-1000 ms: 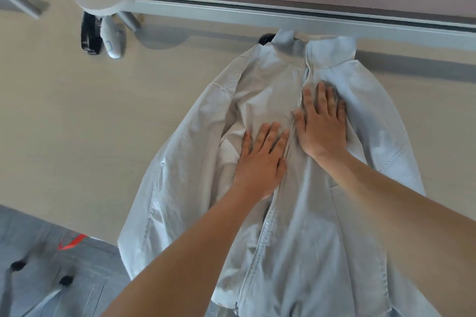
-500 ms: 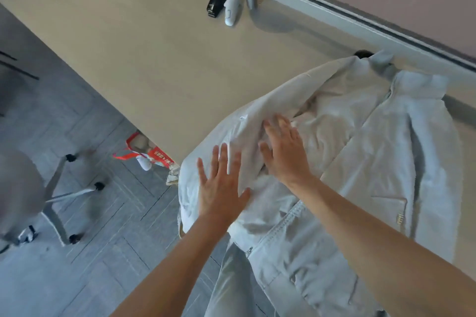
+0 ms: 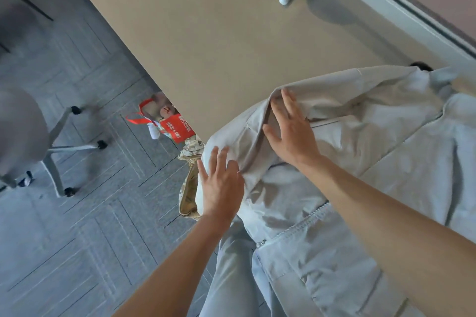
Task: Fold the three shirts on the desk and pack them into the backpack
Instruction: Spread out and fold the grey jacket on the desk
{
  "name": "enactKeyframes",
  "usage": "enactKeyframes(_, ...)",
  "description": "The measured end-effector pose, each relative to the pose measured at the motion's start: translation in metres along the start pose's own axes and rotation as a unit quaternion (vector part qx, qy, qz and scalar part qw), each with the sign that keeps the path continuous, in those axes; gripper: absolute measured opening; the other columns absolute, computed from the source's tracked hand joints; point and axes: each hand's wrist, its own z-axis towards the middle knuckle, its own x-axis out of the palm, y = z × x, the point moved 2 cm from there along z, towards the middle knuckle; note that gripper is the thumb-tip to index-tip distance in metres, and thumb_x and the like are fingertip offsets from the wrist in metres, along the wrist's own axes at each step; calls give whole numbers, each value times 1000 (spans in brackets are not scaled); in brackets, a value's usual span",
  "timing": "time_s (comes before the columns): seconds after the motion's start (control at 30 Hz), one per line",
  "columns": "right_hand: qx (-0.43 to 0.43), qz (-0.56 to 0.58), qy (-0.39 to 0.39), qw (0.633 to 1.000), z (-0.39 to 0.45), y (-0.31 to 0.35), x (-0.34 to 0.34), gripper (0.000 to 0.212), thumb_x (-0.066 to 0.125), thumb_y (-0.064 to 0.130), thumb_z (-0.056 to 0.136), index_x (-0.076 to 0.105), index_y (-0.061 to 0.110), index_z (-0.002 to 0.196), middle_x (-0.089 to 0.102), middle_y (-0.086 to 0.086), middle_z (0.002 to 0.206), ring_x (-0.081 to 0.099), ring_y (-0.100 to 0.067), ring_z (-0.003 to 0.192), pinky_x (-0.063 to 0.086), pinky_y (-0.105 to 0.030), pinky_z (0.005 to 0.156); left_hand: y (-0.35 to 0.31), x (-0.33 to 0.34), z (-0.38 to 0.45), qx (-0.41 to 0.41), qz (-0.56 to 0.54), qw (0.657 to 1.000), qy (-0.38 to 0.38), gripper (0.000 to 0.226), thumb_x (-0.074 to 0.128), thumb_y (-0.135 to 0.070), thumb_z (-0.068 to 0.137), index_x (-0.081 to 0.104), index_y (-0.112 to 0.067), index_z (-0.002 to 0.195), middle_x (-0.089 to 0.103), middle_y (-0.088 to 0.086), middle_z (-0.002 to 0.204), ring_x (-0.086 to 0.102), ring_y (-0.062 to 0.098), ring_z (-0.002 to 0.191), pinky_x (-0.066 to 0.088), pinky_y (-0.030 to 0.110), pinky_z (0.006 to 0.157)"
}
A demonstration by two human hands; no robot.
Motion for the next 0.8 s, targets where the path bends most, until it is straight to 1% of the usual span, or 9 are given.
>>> enactKeyframes(0.2,11,1,-4,1000,45,12,-21,63,49,48,106,36,21,161,12,-4,175,6,-20,162,35,-54,119,29,-42,75,4,-29,997,-75,11,71,-5,83,64,-12,88,64,13,132,54,36,133,41,68,105)
enactKeyframes(0.3,16,1,-9,1000,83,18,-31,59,50,43,107,40,18,159,20,-9,173,8,-21,162,30,-53,123,50,-69,143,18,-7,995,-93,7,61,-11,85,65,-10,90,67,11,123,60,35,121,43,64,102)
enactKeyframes(0.37,26,11,-9,1000,113,20,-37,57,49,43,106,42,17,157,24,-12,171,13,-24,161,27,-54,125,60,-88,202,19,35,997,-64,17,57,-13,86,67,-11,100,66,10,120,60,35,118,39,62,108)
enactKeyframes(0.47,39,-5,-12,999,148,19,-40,60,41,50,106,41,19,158,23,-11,171,17,-26,160,27,-49,127,63,-110,292,9,105,994,5,30,55,-13,91,64,-18,119,61,7,128,49,31,131,22,60,120)
enactKeyframes(0.53,41,-25,-29,998,159,17,-35,57,47,45,107,43,17,157,24,-12,171,22,-29,158,29,-45,125,60,-112,334,1,131,991,29,41,52,-10,91,58,-19,129,55,9,135,42,31,137,18,60,121)
enactKeyframes(0.6,29,-42,-53,997,160,17,-27,54,55,37,106,47,13,154,29,-16,168,27,-31,156,32,-46,124,53,-105,350,0,124,992,25,42,53,-16,93,54,-17,135,49,11,141,37,31,141,19,59,122)
enactKeyframes(0.67,16,-58,-59,996,155,15,-14,53,58,32,104,48,11,152,34,-17,166,31,-32,154,32,-48,125,48,-95,339,11,81,997,2,39,55,-23,95,56,-15,133,47,14,145,35,33,143,22,59,121)
enactKeyframes(0.73,2,-81,-45,996,149,12,3,54,54,33,103,46,11,153,34,-17,166,29,-33,155,31,-56,123,47,-84,313,40,51,998,-21,39,61,-24,92,59,-13,130,48,17,147,37,35,145,27,60,119)
enactKeyframes(0.8,2,-110,-15,994,148,9,19,60,50,37,104,40,13,157,29,-18,168,22,-33,158,26,-57,124,51,-71,283,62,40,997,-25,50,68,-24,88,57,-12,136,44,19,153,32,36,150,23,61,122)
